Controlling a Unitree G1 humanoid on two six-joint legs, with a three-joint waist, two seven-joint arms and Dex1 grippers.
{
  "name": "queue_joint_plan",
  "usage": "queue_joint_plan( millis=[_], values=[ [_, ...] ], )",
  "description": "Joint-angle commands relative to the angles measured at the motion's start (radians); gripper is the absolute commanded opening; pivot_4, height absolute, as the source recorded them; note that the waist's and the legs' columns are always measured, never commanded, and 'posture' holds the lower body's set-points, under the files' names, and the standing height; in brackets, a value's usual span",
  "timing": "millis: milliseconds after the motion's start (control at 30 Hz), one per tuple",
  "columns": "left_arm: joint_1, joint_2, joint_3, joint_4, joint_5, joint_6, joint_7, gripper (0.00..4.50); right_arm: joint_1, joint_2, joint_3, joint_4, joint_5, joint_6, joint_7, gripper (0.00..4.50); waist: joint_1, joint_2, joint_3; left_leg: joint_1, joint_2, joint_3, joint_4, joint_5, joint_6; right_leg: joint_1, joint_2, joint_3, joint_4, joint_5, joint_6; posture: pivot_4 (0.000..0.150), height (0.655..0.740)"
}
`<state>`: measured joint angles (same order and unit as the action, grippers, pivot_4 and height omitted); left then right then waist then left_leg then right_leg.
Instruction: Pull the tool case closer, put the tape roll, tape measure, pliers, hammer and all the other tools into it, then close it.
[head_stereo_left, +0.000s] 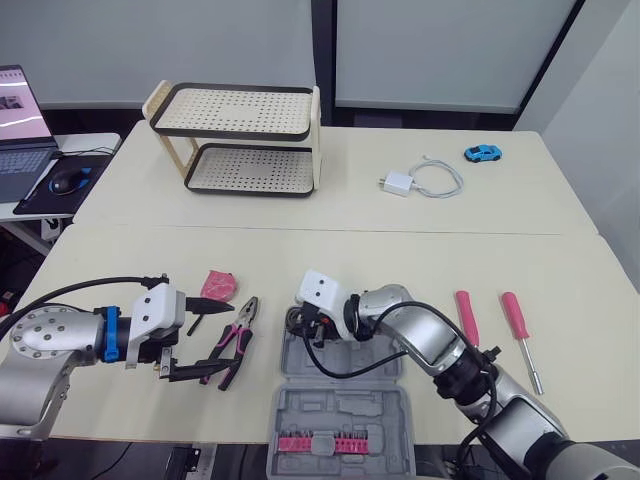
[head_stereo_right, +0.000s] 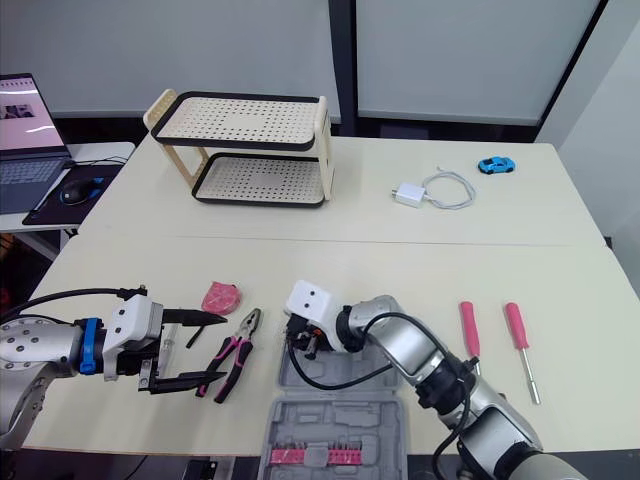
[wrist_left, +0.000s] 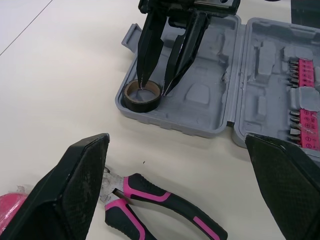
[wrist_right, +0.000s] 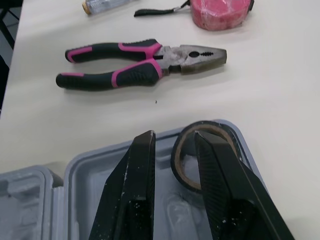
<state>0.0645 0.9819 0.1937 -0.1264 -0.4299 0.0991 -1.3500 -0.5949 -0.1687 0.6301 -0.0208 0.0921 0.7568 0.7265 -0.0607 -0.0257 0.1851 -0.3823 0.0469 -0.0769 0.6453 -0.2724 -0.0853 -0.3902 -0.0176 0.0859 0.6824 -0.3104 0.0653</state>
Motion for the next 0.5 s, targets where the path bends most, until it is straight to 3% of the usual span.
queue_joint_plan(
  millis=[33,400,500],
  values=[
    [-0.007,0.003,0.008,-0.023,-0.009,-0.008,-0.009,4.50,-0.002,0.010,0.016,0.007,-0.026,-0.027,-0.005,1.35,0.000,0.000,0.000,0.000,0.000,0.000,0.000,0.000,0.000,0.000,0.000,0.000,0.000,0.000,0.000,0.150,0.7350],
    [-0.016,-0.001,0.001,-0.046,-0.009,0.012,-0.001,4.50,-0.007,0.022,0.034,0.041,-0.059,-0.060,0.001,1.35,0.000,0.000,0.000,0.000,0.000,0.000,0.000,0.000,0.000,0.000,0.000,0.000,0.000,0.000,0.000,0.150,0.7350],
    [-0.017,-0.001,0.000,-0.049,-0.009,0.014,0.001,4.50,-0.005,0.026,0.038,0.044,-0.067,-0.066,0.005,0.80,0.000,0.000,0.000,0.000,0.000,0.000,0.000,0.000,0.000,0.000,0.000,0.000,0.000,0.000,0.000,0.150,0.7350]
  ],
)
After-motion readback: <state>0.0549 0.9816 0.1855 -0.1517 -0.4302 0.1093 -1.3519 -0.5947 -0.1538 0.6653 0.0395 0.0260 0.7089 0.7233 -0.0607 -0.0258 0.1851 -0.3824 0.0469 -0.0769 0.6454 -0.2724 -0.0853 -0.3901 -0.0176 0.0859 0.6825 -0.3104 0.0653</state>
